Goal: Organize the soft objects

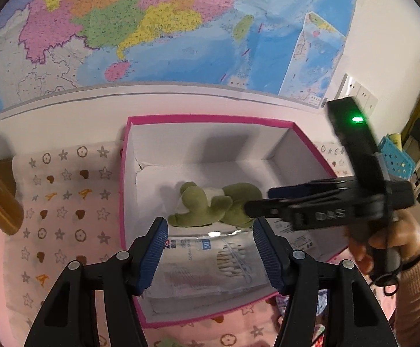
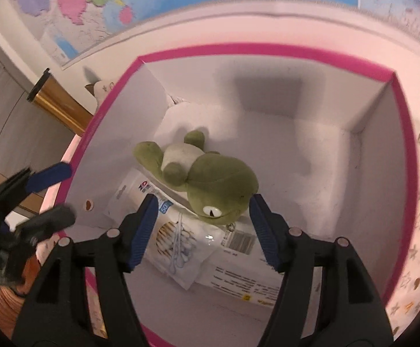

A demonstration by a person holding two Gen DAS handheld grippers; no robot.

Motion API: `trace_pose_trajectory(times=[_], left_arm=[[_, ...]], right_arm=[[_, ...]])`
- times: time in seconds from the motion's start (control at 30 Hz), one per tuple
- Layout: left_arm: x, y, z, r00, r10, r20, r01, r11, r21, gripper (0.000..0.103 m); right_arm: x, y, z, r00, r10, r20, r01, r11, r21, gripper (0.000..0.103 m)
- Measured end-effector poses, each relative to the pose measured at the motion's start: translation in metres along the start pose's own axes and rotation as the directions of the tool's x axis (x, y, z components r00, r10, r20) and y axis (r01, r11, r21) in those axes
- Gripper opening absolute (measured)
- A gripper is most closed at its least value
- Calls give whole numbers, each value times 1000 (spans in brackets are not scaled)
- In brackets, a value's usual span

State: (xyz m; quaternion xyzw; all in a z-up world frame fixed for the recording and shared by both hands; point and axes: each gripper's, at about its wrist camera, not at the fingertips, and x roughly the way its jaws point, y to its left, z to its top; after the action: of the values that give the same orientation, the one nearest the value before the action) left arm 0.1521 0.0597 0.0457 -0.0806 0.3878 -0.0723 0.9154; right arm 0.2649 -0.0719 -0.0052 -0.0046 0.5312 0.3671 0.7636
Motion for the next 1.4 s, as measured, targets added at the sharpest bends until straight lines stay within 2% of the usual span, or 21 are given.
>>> trace_pose_trajectory(times=[0.1, 0.27, 0.37, 0.43, 0.53, 0.7, 0.87, 1.07, 1.13, 1.2, 1.27, 1.4], left_arm=[[-9, 1, -1, 1000, 0, 18, 0, 1000, -5, 62], [-19, 5, -4, 999, -16, 35, 17, 1000, -24, 62], [-25, 7, -7, 999, -22, 50, 24, 999, -31, 62], [-27, 6, -9, 998, -22, 52, 24, 999, -31, 62], [-34, 5, -15, 998, -38, 55, 40, 999, -26, 62], [-58, -8, -28, 988, -124, 94, 123, 992, 20, 63], [-71, -31, -47, 969, -239, 65, 234, 969, 79, 63], [-61, -73, -87, 946, -320, -54, 324, 931, 169, 63], [-56, -89, -101, 929, -356, -100, 369, 908, 195, 63], [-53, -100, -114, 914, -381, -139, 404, 888, 221, 63], [-48, -112, -125, 900, -398, -178, 432, 870, 239, 63], [-36, -129, -134, 872, -426, -242, 479, 844, 240, 63]], right_arm=[[14, 1, 7, 998, 23, -52, -21, 999, 47, 67], [22, 8, 14, 996, 33, -79, -25, 995, 97, 67], [26, 11, 17, 992, 92, -86, -84, 992, 94, 67], [26, 14, 16, 990, 119, -74, -113, 990, 81, 67], [14, 18, 9, 995, 92, -31, -90, 995, 47, 67], [-33, 32, -12, 991, 122, 59, -119, 992, -49, 67], [-99, 46, -48, 966, 196, 167, -176, 976, -125, 67], [-166, 51, -108, 935, 251, 249, -215, 963, -163, 67], [-179, 50, -132, 932, 247, 264, -209, 964, -163, 67], [-184, 46, -152, 933, 238, 270, -200, 966, -162, 67], [-184, 38, -175, 942, 191, 274, -157, 978, -141, 67], [-165, 7, -211, 966, 124, 226, -120, 992, -34, 67]])
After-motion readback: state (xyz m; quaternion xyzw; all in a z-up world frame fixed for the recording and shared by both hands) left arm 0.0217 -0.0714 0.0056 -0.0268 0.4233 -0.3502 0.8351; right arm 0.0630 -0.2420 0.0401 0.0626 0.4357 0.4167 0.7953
